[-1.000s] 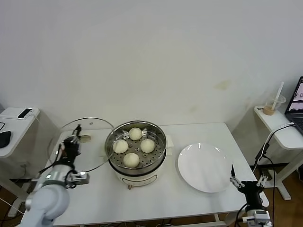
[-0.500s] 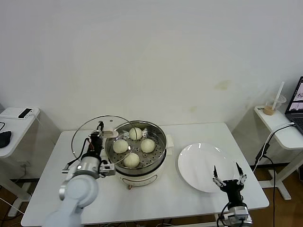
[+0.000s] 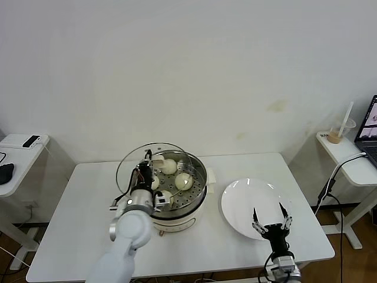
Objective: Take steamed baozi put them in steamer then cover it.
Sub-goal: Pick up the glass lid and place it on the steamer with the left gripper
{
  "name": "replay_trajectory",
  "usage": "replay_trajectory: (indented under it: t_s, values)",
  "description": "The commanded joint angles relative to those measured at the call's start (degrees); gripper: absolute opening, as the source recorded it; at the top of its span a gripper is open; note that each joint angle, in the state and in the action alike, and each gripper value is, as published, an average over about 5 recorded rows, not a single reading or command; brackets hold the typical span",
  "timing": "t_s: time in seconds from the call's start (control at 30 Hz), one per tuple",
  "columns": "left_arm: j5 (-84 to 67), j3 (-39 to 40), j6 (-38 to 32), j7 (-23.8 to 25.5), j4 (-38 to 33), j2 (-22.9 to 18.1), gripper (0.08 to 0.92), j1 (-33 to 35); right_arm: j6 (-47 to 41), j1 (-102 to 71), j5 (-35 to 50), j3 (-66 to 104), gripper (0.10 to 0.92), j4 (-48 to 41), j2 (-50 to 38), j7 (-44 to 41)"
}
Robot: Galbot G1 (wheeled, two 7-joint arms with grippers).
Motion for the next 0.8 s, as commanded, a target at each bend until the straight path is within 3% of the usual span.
replay_trajectory:
  t_s: [0.03,0.8]
  values:
    - [2.7,2.6,0.4,1.1,1.9,-4.2,0.138,-0.9,0.0,0.2,-0.9,-0.9,0.823,-0.5,0.4,-0.1]
    - [7.0,3.3,-1.1,0.8,3.1,-5.6,0.138,0.7,-0.3,0.4,-1.1,-2.3,0.823,-0.8,0.8,-0.3]
